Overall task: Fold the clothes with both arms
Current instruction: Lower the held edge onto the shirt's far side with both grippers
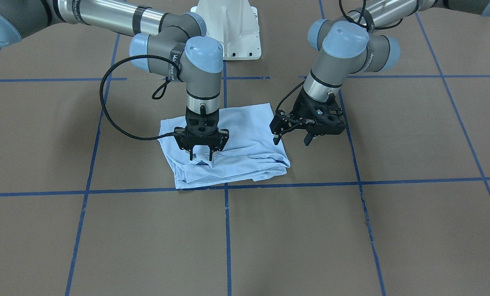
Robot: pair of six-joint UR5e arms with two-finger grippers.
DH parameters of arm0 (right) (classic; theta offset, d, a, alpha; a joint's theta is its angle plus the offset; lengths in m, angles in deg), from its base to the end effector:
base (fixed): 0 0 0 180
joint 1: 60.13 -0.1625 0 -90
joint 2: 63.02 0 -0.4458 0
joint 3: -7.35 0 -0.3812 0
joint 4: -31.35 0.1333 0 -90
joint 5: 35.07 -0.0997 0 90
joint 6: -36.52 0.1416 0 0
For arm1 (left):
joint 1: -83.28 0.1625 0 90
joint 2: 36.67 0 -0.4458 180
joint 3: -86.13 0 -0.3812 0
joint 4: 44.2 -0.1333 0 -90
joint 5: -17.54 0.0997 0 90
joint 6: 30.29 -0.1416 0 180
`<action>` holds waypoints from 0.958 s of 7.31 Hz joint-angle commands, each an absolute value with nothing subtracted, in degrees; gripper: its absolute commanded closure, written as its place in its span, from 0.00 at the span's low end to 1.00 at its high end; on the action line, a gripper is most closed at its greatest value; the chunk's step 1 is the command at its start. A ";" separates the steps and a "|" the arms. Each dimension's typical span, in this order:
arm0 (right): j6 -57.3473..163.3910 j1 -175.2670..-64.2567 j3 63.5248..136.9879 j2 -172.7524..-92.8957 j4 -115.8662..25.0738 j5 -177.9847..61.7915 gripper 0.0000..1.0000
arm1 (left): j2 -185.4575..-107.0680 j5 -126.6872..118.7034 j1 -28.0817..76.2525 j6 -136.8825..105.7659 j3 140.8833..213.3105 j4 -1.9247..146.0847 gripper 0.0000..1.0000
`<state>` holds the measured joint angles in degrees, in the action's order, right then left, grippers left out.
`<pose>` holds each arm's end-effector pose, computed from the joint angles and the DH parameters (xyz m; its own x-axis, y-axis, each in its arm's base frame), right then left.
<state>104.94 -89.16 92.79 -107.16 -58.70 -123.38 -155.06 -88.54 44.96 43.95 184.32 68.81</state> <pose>-0.6106 -0.4961 0.2620 0.7960 0.0213 0.6050 -0.2251 0.9381 0.2631 0.4798 -0.4991 0.3104 0.4931 -0.0571 -0.8681 0.2852 0.9533 0.0993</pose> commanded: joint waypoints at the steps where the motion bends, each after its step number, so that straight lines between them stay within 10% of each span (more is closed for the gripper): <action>1: 104.29 -88.61 92.78 -107.58 -58.74 -122.27 0.58 | -155.06 -88.54 44.96 43.98 184.39 68.83 0.00; 3: 104.28 -88.61 92.43 -107.31 -58.74 -121.48 1.00 | -155.06 -88.54 44.96 43.98 184.39 68.83 0.00; 7: 104.02 -90.45 84.39 -105.13 -54.99 -116.13 1.00 | -155.06 -88.54 44.96 44.07 184.48 68.74 0.00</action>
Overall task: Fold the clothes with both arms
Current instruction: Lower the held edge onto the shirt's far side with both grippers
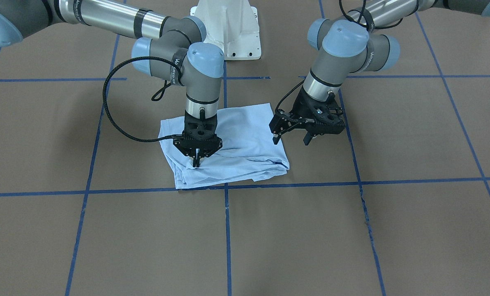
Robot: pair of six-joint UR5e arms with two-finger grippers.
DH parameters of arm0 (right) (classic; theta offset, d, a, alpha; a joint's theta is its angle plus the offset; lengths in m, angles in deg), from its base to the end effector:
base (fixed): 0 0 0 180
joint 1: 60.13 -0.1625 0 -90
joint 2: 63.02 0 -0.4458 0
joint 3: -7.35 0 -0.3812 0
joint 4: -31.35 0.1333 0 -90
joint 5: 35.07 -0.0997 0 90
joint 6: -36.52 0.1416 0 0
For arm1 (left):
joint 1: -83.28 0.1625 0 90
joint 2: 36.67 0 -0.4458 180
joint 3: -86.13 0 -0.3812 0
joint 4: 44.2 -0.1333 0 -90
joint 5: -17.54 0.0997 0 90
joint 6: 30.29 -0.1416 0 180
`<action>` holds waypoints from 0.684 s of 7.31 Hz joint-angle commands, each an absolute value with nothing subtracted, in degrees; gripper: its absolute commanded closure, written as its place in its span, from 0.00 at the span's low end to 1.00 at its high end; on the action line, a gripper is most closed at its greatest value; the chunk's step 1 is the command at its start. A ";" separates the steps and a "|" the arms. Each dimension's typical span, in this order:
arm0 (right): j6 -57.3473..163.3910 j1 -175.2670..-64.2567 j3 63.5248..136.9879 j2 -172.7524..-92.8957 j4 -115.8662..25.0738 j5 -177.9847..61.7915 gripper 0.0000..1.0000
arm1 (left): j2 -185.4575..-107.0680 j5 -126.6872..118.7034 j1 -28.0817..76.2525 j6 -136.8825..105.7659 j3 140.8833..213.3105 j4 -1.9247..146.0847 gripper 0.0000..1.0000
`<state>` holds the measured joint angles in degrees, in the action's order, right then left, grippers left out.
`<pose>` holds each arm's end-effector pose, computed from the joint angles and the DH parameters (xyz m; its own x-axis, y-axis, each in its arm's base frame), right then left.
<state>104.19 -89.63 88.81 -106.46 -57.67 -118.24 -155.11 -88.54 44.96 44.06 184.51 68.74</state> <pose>-0.6136 -0.5197 0.2808 0.8362 0.0397 0.5470 -0.2555 0.9107 0.3246 0.4793 -0.4987 0.3084 0.4906 -0.0573 -0.8695 0.2863 0.9530 0.0987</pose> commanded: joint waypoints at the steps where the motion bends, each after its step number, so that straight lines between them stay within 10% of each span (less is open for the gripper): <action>1: 102.89 -91.32 80.77 -104.86 -50.43 -115.94 1.00 | -155.06 -88.54 44.96 44.15 184.48 68.74 0.00; 2: 100.44 -92.03 79.69 -104.94 -48.82 -115.93 1.00 | -155.06 -88.54 44.96 44.15 184.48 68.74 0.00; 3: 99.90 -92.47 79.68 -104.85 -48.63 -116.02 0.72 | -155.06 -88.54 44.96 44.15 184.48 68.74 0.00; 4: 98.15 -93.17 79.77 -103.90 -48.63 -116.37 0.01 | -155.06 -88.54 45.05 44.15 184.22 68.74 0.00; 5: 97.26 -94.92 79.77 -102.75 -48.72 -119.51 0.00 | -155.06 -88.54 45.14 44.15 183.87 68.74 0.00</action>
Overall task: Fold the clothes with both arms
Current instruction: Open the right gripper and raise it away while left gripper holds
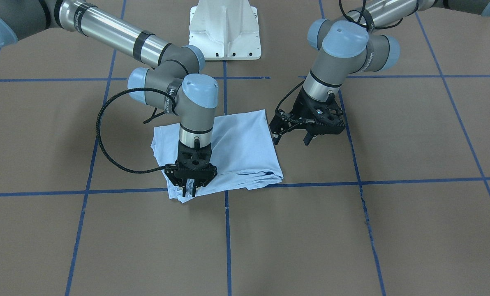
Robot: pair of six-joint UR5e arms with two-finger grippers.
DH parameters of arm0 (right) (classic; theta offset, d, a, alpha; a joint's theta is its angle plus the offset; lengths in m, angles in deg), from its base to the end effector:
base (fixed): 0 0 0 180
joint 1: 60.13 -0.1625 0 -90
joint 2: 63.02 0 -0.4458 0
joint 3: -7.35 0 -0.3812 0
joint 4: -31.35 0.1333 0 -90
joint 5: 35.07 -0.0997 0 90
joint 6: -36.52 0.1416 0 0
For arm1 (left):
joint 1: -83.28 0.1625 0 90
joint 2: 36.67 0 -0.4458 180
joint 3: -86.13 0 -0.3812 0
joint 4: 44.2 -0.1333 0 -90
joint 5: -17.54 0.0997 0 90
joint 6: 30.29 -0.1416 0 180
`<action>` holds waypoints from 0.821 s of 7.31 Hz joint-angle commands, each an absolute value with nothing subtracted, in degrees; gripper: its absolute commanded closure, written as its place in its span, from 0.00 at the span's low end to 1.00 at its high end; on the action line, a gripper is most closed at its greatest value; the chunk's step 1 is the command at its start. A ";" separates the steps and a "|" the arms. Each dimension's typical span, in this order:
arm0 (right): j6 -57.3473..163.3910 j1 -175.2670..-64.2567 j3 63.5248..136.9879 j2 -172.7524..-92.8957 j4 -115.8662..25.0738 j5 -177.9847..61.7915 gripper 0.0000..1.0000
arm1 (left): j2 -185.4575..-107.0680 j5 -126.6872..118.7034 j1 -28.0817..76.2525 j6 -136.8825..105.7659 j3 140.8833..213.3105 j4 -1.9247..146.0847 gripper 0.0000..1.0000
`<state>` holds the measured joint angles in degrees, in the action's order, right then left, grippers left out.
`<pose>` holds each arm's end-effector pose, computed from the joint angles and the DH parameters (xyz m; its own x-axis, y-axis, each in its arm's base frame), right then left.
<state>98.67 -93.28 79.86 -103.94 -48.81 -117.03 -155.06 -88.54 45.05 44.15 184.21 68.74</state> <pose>-0.6104 -0.5816 0.2940 0.8442 -0.0011 0.5361 -0.2540 0.8798 0.4018 0.4810 -0.4986 0.3115 0.4944 -0.0613 -0.8671 0.2852 0.9537 0.0951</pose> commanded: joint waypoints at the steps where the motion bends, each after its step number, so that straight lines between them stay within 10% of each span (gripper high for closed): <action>1: 96.21 -97.46 79.95 -102.31 -48.72 -125.28 0.00 | -155.23 -88.46 45.40 44.68 182.99 68.65 0.00; 4: 91.81 -104.33 80.21 -102.48 -48.89 -138.77 0.00 | -161.19 -88.10 46.28 55.00 173.61 69.35 0.00; 6: 91.80 -104.34 80.12 -102.48 -48.89 -138.79 0.00 | -161.56 -88.10 46.19 63.28 172.53 74.17 0.45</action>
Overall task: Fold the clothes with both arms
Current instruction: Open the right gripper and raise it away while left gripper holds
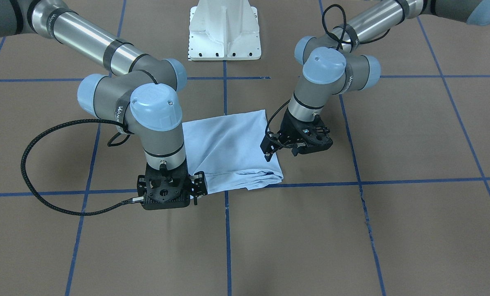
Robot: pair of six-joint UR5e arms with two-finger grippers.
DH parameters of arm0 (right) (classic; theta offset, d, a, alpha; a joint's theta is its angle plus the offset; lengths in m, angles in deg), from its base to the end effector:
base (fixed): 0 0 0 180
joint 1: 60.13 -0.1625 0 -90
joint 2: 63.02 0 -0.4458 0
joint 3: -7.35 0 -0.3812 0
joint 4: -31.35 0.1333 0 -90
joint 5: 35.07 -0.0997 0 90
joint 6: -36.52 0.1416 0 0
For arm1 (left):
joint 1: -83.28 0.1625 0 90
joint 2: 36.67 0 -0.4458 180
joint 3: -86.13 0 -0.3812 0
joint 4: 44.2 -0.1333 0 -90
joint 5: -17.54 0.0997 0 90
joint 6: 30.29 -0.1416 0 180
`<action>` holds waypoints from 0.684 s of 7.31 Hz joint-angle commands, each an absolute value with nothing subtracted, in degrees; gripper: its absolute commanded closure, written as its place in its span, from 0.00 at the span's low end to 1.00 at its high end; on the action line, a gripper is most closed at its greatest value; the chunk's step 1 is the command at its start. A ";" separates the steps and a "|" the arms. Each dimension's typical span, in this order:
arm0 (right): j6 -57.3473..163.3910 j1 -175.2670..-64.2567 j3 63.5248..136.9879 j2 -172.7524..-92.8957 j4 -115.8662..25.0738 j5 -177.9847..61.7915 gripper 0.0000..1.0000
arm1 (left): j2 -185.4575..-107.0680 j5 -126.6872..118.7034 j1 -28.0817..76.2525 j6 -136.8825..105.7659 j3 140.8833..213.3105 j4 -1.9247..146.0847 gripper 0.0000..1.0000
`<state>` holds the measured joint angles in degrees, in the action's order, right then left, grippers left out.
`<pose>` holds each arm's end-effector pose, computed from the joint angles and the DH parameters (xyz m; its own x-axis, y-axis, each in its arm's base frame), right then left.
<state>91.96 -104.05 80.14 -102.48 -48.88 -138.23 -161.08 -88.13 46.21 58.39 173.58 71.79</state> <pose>-0.5275 -0.6483 0.2689 0.7527 -0.0420 0.6570 -0.1656 0.9538 0.2507 0.5365 -0.5244 0.3172 0.4336 -0.2998 -0.8497 0.3880 0.9132 -0.1242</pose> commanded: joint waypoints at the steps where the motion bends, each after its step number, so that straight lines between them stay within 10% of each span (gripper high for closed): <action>1: 91.80 -104.34 80.21 -102.57 -48.89 -138.79 0.00 | -161.65 -88.02 46.19 65.05 171.91 74.28 0.54; 5: 91.89 -104.34 80.21 -102.92 -48.89 -138.79 0.00 | -164.89 -88.02 46.02 70.25 167.17 74.19 0.54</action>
